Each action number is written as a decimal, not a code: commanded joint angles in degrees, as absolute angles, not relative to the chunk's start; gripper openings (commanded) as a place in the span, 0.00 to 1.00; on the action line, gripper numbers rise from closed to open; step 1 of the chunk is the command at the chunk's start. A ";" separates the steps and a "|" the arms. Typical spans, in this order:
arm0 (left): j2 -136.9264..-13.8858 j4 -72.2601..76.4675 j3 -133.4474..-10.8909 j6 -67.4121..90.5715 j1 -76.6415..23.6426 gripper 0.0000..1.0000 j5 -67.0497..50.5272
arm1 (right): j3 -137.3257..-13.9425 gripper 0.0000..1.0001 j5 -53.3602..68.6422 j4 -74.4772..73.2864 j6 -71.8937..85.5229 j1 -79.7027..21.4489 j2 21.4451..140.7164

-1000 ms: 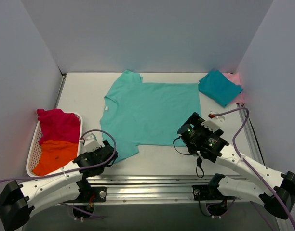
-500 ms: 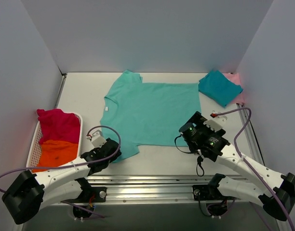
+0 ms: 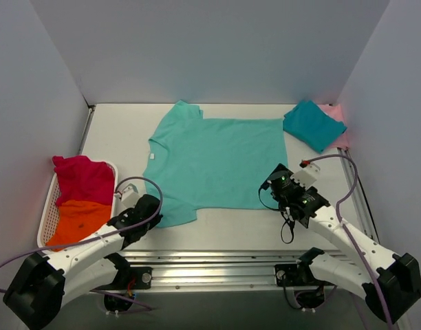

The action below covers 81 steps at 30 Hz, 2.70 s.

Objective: Fold and stack the t-shirts
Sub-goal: Grap the side of the flattened tshirt closest away from the robot with both arms

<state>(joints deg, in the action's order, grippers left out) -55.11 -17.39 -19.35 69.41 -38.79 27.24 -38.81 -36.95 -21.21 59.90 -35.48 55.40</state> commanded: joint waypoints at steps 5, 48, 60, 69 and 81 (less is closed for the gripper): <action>-61.07 -4.40 -18.89 60.47 -29.36 0.02 18.99 | -28.23 1.00 -11.79 -14.68 57.38 -19.97 52.92; -66.88 4.75 -18.63 55.20 -19.95 0.02 10.37 | -23.47 0.69 -10.98 -11.60 62.49 -14.50 59.86; -66.80 4.66 -18.46 55.11 -19.95 0.02 10.28 | -23.38 0.52 -12.31 -8.00 61.18 -12.75 64.41; -66.71 4.75 -18.46 55.11 -19.69 0.02 10.20 | -23.03 0.28 -10.81 -6.33 59.68 -11.16 65.39; -61.19 0.09 -19.60 54.67 -20.39 0.02 11.07 | -24.61 0.00 -12.91 -13.17 58.19 -10.81 58.46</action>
<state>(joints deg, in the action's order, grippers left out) -65.49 2.74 -18.72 56.01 -20.16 10.39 -23.35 -10.09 -7.49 59.40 -11.22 62.19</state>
